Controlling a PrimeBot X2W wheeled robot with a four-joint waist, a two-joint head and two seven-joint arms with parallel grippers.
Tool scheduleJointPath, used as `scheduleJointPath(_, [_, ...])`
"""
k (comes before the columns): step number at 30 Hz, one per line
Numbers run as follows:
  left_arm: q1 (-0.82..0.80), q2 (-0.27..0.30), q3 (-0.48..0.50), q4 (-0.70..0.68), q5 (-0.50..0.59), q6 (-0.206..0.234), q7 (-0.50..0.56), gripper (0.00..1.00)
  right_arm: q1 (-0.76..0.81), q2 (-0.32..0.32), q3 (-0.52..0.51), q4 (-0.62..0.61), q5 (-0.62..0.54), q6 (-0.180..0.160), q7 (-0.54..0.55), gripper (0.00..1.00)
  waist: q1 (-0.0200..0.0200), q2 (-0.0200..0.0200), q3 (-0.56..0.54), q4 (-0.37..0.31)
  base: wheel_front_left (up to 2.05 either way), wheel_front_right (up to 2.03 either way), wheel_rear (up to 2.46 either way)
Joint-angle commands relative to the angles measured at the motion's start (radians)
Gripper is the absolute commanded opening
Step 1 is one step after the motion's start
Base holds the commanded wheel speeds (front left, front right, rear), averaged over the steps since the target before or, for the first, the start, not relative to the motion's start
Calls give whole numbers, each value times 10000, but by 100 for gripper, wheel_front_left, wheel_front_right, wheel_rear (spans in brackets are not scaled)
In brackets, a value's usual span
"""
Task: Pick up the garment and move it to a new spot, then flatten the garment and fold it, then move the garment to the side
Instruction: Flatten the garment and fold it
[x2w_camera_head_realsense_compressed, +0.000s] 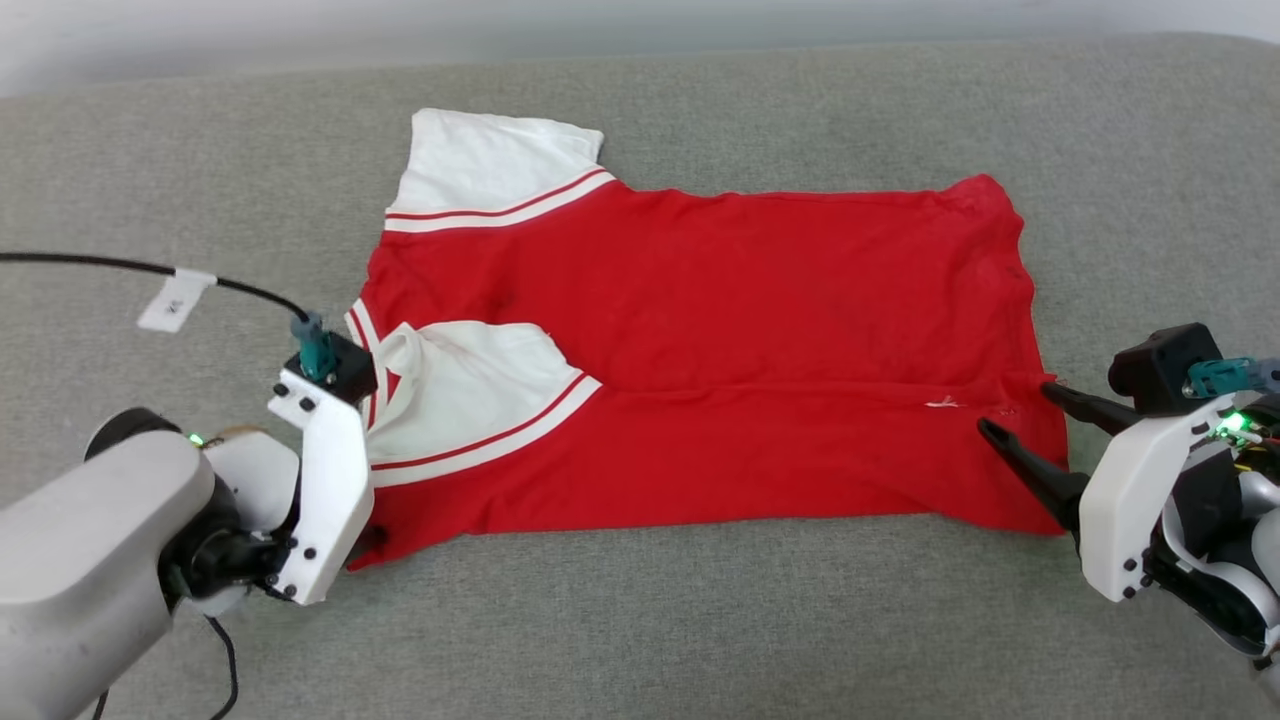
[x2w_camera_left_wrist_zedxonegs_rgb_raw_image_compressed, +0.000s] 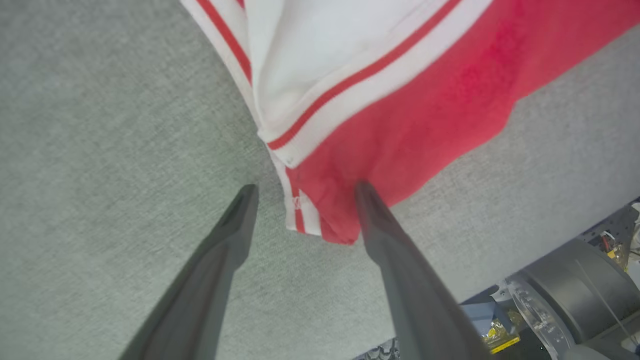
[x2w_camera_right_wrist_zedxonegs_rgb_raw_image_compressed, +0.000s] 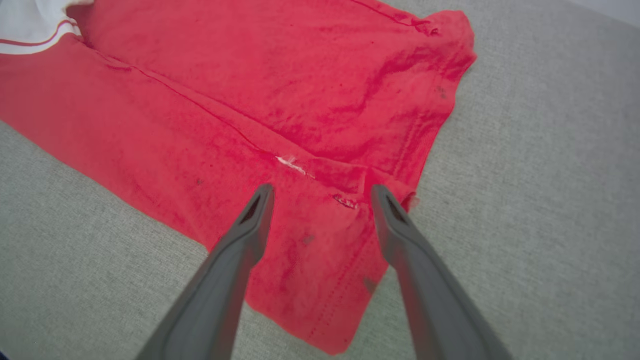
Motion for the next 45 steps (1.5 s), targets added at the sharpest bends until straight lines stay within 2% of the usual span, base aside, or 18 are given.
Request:
scheduleJointPath(1, [150,-99,-2,136,-26,-4,-33,100,-88,73,46,-5,18,-11,-11,100,-1,0,75,-81,0,0,0])
scheduleJointPath(7, [828,-305,-338,1070,-122,-68,-89,100,-336,123,242,42,100,-11,-33,100,-1,0,194,-249,0,0,0])
scheduleJointPath(8, [906,-361,-365,1185,-150,-119,-101,45,-381,100,256,46,106,-11,-54,100,-1,0,187,-265,0,0,0])
scheduleJointPath(9, [954,-421,-356,1272,-212,-192,-164,0,-450,53,277,19,79,-11,-95,100,-1,0,166,-270,0,0,0])
scheduleJointPath(14, [788,-426,-132,1217,-355,-477,-451,0,-740,-327,103,-172,51,-11,62,100,-1,0,-67,-184,0,0,0])
scheduleJointPath(18, [515,-275,-17,822,-232,-595,-619,0,-1138,-985,242,-534,182,-11,822,100,-1,0,-281,-66,0,0,0])
scheduleJointPath(22, [278,-90,90,333,-116,-614,-679,0,-1561,-1665,306,-867,807,-11,2156,100,-1,0,-395,21,0,0,0])
scheduleJointPath(26, [148,19,136,-203,-11,-552,-682,0,-1897,-2335,630,-1047,1532,-11,3989,100,-1,0,-354,133,0,0,0])
scheduleJointPath(30, [-19,24,151,-645,104,-464,-624,0,-2040,-2638,901,-932,2007,-11,5430,100,-1,0,-209,286,0,0,0])
scheduleJointPath(36, [-98,-103,114,-956,233,-353,-630,0,-1731,-2224,1072,-319,2040,-11,5929,100,-1,0,91,494,0,0,0])
scheduleJointPath(40, [-174,-187,109,-1002,297,-345,-686,0,-1376,-1481,1059,447,1954,-11,5534,100,-1,0,338,645,0,0,0])
scheduleJointPath(45, [-148,-181,107,-961,312,-346,-733,0,-897,-497,1650,1239,1757,-6,5036,100,-1,0,517,694,0,0,0])
